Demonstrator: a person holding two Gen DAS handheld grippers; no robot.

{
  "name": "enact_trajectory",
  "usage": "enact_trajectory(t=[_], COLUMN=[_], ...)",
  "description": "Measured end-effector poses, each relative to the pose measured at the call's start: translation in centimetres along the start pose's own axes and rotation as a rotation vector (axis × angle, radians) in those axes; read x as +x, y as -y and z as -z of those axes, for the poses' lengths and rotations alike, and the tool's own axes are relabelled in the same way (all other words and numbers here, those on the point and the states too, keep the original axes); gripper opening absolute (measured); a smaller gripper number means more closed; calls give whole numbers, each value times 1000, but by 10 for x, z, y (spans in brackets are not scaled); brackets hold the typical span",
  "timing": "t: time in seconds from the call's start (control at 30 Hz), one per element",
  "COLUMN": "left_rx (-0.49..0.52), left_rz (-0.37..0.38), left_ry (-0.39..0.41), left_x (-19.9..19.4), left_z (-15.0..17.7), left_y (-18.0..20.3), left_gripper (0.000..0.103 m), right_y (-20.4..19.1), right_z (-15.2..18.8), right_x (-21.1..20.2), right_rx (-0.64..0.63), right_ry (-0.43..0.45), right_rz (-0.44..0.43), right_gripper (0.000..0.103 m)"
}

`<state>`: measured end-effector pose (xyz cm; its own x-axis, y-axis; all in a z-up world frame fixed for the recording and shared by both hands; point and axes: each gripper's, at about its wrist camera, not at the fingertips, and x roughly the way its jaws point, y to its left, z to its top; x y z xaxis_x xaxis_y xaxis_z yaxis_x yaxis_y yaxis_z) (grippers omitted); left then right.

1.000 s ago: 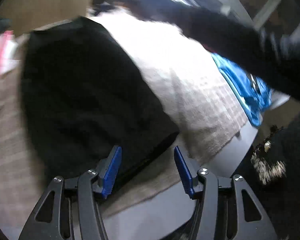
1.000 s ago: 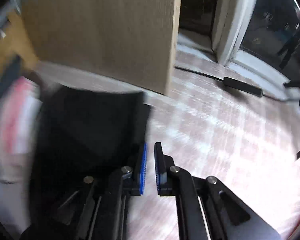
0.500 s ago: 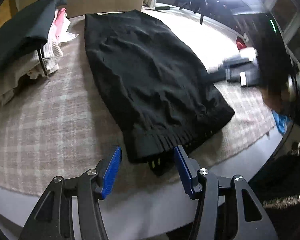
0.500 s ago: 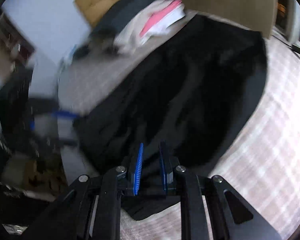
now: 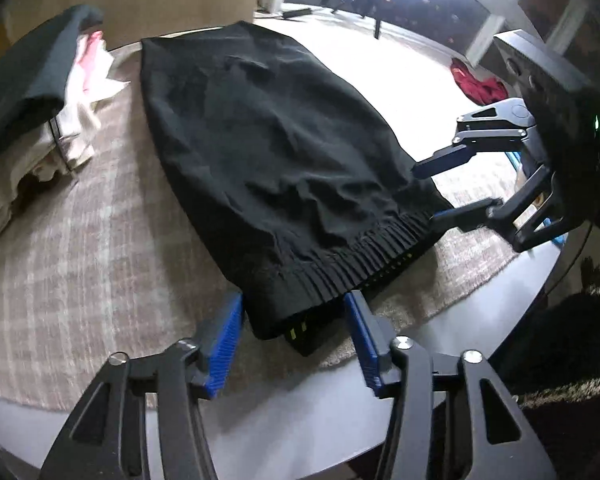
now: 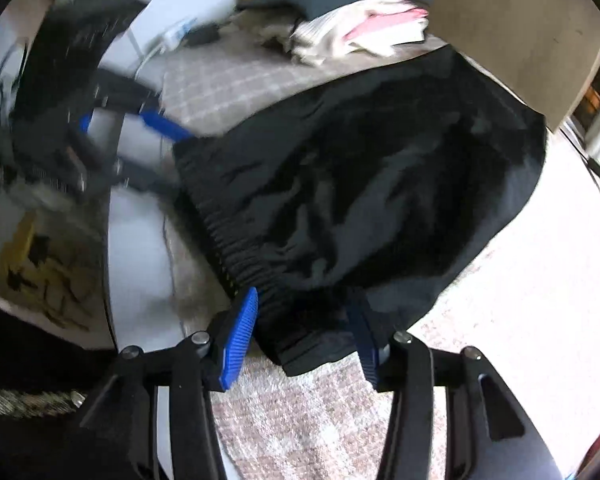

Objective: Fold clothes

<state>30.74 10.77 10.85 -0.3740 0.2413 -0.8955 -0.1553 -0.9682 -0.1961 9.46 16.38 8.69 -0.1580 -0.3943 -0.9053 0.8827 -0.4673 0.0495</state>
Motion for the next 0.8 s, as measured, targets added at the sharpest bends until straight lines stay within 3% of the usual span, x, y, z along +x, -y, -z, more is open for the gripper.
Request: enact_trajectory(t=[0.1,0.13,0.17,0.33,0.47,0.5,0.53,0.63,0.8], left_rx=[13,16,19,47,53,41,34,16,5], left_rz=[6,11,22,38,-4,-22,-34,-55,-73], left_ry=[-38,-41,-40,-17,-117,-147,-146,-112,0], left_x=[-1,-4,-8,-28,6,16,17,-4,-33], left_z=[-2,-3,-6,-21,-6,-1,0,-4,-41], left_y=[0,1,2,19,14,10,8,1,-19], left_gripper=[19,18,14,14,18,15,16,39,45], right_y=[-6,-5,-4,9,18,18,20,26,65], right_z=[2,2,5,8,9,10,11,11,3], right_x=[7,6,4,-24,-19,-12,-7,-14,-55], right_rx=[-60,-62,-62,-38,8,18,36,62,204], right_ry=[-13,-10,-11,1,-21,-36,-51,-55,90], right_rz=[46,35,23,14,-56,-55,-67,-103,-165], right_gripper=[45,38,22,20,21,23,23,28,28])
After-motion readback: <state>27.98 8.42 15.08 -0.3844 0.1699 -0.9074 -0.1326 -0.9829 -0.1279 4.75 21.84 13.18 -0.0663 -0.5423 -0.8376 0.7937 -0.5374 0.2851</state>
